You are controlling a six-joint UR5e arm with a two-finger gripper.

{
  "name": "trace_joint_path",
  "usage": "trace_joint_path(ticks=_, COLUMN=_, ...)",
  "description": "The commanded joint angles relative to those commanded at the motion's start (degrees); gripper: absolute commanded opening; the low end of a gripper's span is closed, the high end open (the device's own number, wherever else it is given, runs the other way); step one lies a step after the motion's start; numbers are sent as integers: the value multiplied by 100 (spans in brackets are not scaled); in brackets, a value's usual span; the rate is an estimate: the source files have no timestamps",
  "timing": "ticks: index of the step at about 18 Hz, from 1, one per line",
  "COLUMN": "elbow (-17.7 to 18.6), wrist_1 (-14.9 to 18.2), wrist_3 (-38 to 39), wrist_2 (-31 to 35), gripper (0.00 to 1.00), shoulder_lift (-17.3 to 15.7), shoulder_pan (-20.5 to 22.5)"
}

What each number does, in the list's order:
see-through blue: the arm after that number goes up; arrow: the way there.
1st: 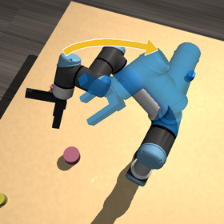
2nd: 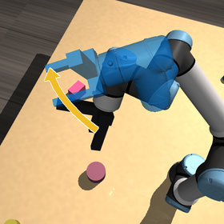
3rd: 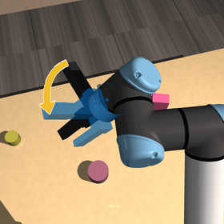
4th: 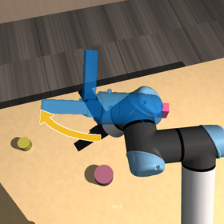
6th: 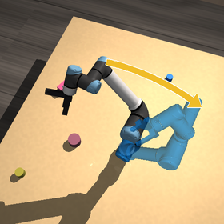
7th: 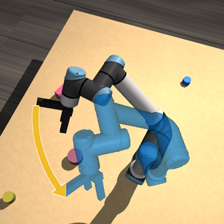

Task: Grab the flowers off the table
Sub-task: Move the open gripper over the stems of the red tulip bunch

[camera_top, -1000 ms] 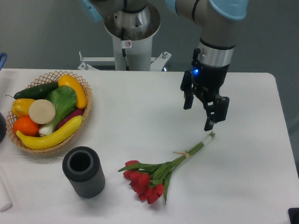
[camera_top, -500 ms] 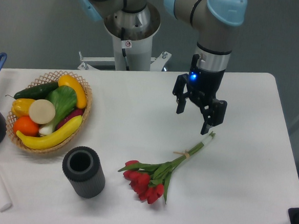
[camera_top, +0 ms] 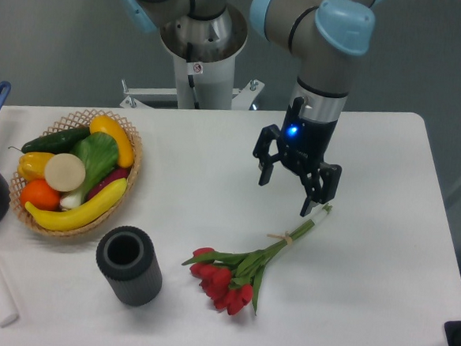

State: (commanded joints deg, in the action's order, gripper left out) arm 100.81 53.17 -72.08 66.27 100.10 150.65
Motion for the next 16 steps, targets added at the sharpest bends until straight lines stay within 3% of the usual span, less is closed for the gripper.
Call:
trace_joint_path(ticks=2, elbow=35, wrist_1=-35, wrist_3=176, wrist_2=0, gripper=100, shoulder_lift=9, shoulder_pan=-62)
trace_joint_path(ticks=6, elbow=254, wrist_1=-763, wrist_3=168, wrist_2=78, gripper=100, shoulder_lift=193, shoulder_pan=-220)
trace_joint_path(ticks=11, elbow=290, wrist_1=-817, wrist_3=273, wrist_2=693, gripper=100, shoulder_lift=492, shoulder_pan=-308)
trace_joint_path(ticks=16, elbow=194, wrist_1=-826, wrist_3=177, wrist_2=782, gripper=100, shoulder_lift=826, shoulder_pan=-308)
